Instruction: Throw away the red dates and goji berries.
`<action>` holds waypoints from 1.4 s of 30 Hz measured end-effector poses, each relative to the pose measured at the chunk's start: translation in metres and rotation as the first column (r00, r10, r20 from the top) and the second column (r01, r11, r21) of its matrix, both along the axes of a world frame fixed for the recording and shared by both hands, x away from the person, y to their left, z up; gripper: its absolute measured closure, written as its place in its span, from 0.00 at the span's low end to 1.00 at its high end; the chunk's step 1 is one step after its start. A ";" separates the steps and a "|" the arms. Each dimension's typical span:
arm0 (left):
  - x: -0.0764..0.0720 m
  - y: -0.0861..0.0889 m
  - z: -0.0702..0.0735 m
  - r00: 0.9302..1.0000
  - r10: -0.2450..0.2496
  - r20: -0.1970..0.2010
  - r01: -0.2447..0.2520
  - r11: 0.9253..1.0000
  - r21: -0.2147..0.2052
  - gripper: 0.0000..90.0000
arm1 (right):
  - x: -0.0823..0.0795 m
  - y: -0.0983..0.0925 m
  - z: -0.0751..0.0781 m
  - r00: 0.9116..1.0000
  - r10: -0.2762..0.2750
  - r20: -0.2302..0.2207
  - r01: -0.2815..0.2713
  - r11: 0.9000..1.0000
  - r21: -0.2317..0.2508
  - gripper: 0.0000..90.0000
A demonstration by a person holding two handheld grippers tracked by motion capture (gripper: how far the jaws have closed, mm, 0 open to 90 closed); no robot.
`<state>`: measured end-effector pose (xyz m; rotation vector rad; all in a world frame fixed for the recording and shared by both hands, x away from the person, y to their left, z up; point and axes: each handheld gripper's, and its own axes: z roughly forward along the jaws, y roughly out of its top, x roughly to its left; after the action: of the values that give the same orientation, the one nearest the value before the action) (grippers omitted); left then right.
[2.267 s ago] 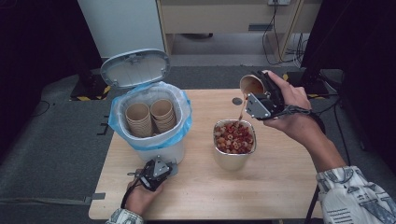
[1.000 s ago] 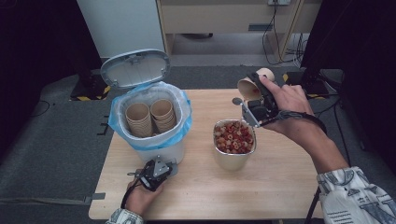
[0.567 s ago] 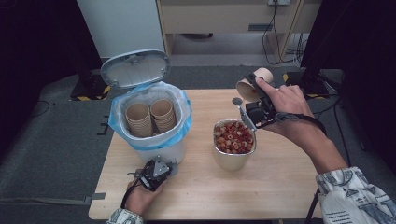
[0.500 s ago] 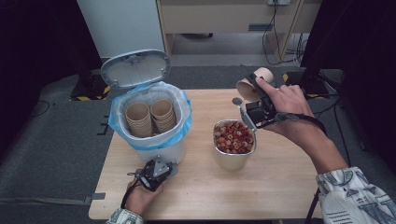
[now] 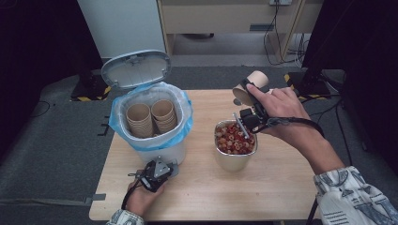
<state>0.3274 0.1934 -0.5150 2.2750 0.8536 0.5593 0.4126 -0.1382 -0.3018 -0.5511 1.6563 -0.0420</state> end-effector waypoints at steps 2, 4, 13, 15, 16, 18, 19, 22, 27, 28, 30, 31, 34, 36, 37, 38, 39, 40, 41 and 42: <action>0.000 0.000 0.000 1.000 0.000 -0.001 0.000 1.000 -0.001 1.00 | -0.001 -0.001 0.000 1.000 -0.001 0.004 0.001 1.000 -0.003 0.34; 0.000 0.000 0.000 1.000 0.000 -0.001 0.000 1.000 0.000 1.00 | -0.001 -0.002 0.000 1.000 -0.003 0.004 0.003 1.000 -0.013 0.34; 0.000 0.000 0.000 1.000 0.001 -0.001 -0.001 1.000 -0.001 1.00 | 0.000 -0.005 -0.008 1.000 -0.012 0.000 0.012 1.000 -0.029 0.34; 0.000 0.000 0.000 1.000 0.001 -0.001 -0.001 1.000 -0.001 1.00 | -0.001 -0.005 -0.008 1.000 -0.009 0.001 0.009 0.999 -0.034 0.34; 0.000 0.000 0.000 1.000 0.001 0.000 -0.001 1.000 0.000 1.00 | -0.001 -0.005 -0.008 1.000 -0.007 0.002 0.007 1.000 -0.029 0.34; 0.000 0.000 0.000 1.000 0.001 0.000 -0.001 1.000 -0.001 1.00 | -0.002 -0.004 -0.006 1.000 -0.004 0.002 0.004 1.000 -0.021 0.34; 0.000 0.000 0.000 1.000 0.000 -0.001 0.000 1.000 0.000 1.00 | -0.002 -0.004 -0.006 1.000 -0.003 0.001 0.003 1.000 -0.021 0.34; 0.000 0.000 0.000 1.000 0.001 -0.001 -0.001 1.000 -0.001 1.00 | -0.003 -0.003 -0.003 1.000 0.000 0.009 0.000 0.999 -0.033 0.34; 0.000 0.000 0.000 1.000 0.001 -0.002 -0.001 1.000 -0.002 1.00 | -0.005 -0.004 0.002 1.000 0.001 0.022 0.000 1.000 -0.026 0.34; 0.000 0.000 0.000 1.000 0.001 -0.002 -0.001 1.000 -0.002 1.00 | -0.005 -0.004 0.002 1.000 0.000 0.023 0.001 1.000 -0.024 0.34; 0.000 0.000 0.000 1.000 0.001 -0.002 -0.001 1.000 -0.002 1.00 | -0.005 -0.005 0.002 1.000 0.001 0.026 0.000 1.000 -0.027 0.34; 0.000 0.000 0.000 1.000 0.001 -0.002 -0.001 1.000 -0.003 1.00 | -0.005 -0.005 0.002 1.000 0.001 0.027 0.000 1.000 -0.026 0.34; 0.000 0.000 0.000 1.000 0.001 -0.002 -0.001 1.000 -0.003 1.00 | -0.005 -0.005 0.003 1.000 0.001 0.029 0.000 1.000 -0.024 0.34; 0.000 0.000 0.000 1.000 0.001 -0.002 -0.001 1.000 -0.003 1.00 | -0.005 -0.006 0.004 1.000 0.000 0.031 0.001 1.000 -0.016 0.34; 0.000 0.000 0.000 1.000 0.001 -0.002 -0.001 1.000 -0.003 1.00 | -0.005 -0.006 0.004 0.999 0.001 0.032 -0.001 1.000 -0.009 0.34; 0.000 0.000 0.000 1.000 0.001 -0.002 -0.001 1.000 -0.003 1.00 | -0.005 -0.006 0.005 0.999 0.001 0.034 -0.001 1.000 -0.008 0.34; 0.000 0.000 0.000 1.000 0.001 -0.002 -0.001 1.000 -0.003 1.00 | -0.005 -0.007 0.005 0.999 0.002 0.034 -0.002 1.000 -0.006 0.34; 0.000 0.000 0.000 1.000 0.001 -0.002 -0.001 1.000 -0.003 1.00 | -0.005 -0.007 0.005 0.999 0.003 0.035 -0.002 1.000 -0.007 0.34; 0.000 0.000 0.000 1.000 0.001 -0.002 -0.001 1.000 -0.003 1.00 | -0.005 -0.007 0.006 0.999 0.002 0.036 -0.002 1.000 -0.012 0.34; 0.000 0.000 0.000 1.000 0.001 -0.002 -0.001 1.000 -0.003 1.00 | -0.005 -0.007 0.006 0.999 0.002 0.036 -0.001 1.000 -0.012 0.34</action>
<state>0.3274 0.1935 -0.5150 2.2731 0.8562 0.5559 0.4071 -0.1453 -0.2958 -0.5576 1.6219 -0.0605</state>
